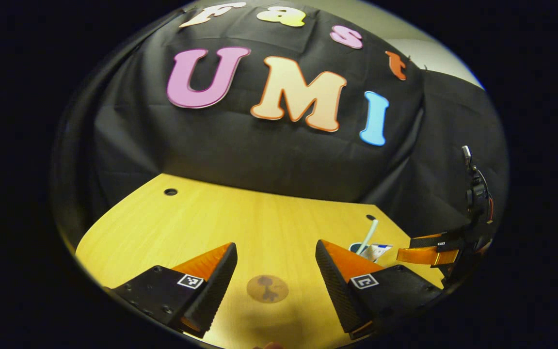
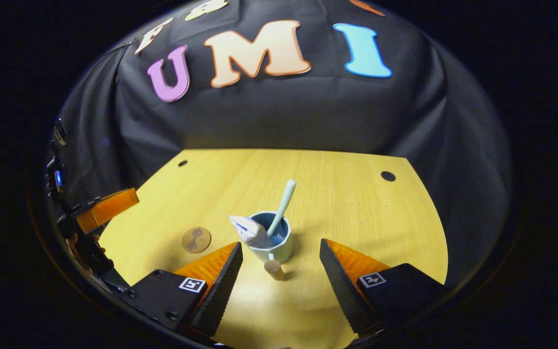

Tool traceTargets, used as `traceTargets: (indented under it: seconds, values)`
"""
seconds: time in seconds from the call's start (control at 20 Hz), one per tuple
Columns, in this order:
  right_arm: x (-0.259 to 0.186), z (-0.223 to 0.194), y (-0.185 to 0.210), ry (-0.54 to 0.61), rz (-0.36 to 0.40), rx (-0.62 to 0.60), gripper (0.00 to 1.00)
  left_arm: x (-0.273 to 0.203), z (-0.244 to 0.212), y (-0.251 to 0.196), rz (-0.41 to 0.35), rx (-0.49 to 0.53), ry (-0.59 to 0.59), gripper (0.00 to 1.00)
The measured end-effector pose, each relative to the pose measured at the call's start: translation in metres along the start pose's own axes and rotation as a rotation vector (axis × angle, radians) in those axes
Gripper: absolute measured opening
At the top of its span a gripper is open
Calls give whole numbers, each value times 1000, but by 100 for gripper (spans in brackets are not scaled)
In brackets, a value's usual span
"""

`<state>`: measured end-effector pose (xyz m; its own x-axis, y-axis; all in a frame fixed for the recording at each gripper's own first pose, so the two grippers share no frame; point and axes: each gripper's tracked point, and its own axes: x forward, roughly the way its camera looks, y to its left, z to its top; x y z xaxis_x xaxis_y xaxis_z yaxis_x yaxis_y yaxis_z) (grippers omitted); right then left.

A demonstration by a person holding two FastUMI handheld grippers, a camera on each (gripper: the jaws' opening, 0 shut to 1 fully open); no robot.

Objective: Put the toothbrush and toothpaste on the desktop into the cup, then pick up the cup and place it on the coaster on the desktop.

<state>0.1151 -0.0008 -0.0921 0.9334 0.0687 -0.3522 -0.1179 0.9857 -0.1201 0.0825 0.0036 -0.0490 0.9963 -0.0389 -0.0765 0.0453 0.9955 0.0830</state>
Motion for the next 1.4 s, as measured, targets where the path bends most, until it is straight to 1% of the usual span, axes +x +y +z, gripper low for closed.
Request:
traceTargets:
  seconds: [0.05, 0.1, 0.15, 0.2, 0.25, 0.3, 0.35, 0.4, 0.45, 0.5, 0.55, 0.65, 0.8, 0.85, 0.9, 1.05, 1.1, 1.15, 1.2, 1.25, 1.4]
  values:
    - [4, -5, 6, 37, 30, -6, 98, -6, -3, 10, 36, -9, 10, 94]
    - [6, -7, 11, 67, 53, -9, 94, -13, -5, 19, 64, -23, 6, 94]
    - [11, -9, 16, 92, 66, -15, 98, -19, -8, 26, 88, -43, 6, 94]
    - [18, -11, 18, 120, 70, -22, 98, -23, -11, 33, 110, -66, 10, 94]
    - [24, -14, 17, 149, 69, -29, 94, -25, -14, 39, 129, -88, 18, 93]
    - [30, -20, 15, 185, 67, -29, 94, -27, -19, 45, 151, -105, 27, 94]
    - [36, -27, 14, 227, 64, -19, 99, -30, -22, 52, 177, -119, 32, 94]
    - [43, -32, 13, 267, 63, -2, 99, -31, -23, 61, 204, -131, 33, 94]
    - [50, -37, 13, 304, 65, 15, 94, -32, -23, 69, 232, -144, 32, 94]
    - [57, -41, 11, 336, 62, 22, 98, -32, -24, 76, 254, -160, 31, 94]
    - [63, -45, 7, 369, 50, 16, 98, -33, -25, 82, 271, -175, 32, 94]
    - [73, -51, -1, 426, 26, 0, 98, -34, -33, 90, 287, -205, 46, 94]
    - [81, -60, 1, 495, 30, 1, 97, -33, -47, 95, 289, -237, 84, 94]
    - [84, -63, 1, 516, 22, -3, 89, -33, -52, 95, 292, -242, 97, 94]
    - [87, -65, 1, 529, 20, -9, 100, -33, -56, 94, 291, -247, 108, 94]
    - [93, -70, 4, 563, 16, -28, 100, -32, -63, 91, 278, -254, 134, 94]
    - [95, -72, 7, 573, 20, -27, 94, -32, -66, 90, 272, -251, 144, 94]
    - [96, -72, 11, 581, 25, -20, 89, -33, -67, 89, 268, -246, 152, 94]
    - [98, -74, 12, 588, 20, -18, 82, -33, -70, 90, 267, -239, 161, 94]
    - [98, -74, 11, 593, 17, -22, 77, -32, -71, 89, 267, -234, 165, 94]
    - [96, -80, 11, 613, 12, -25, 69, -33, -74, 88, 261, -245, 176, 94]
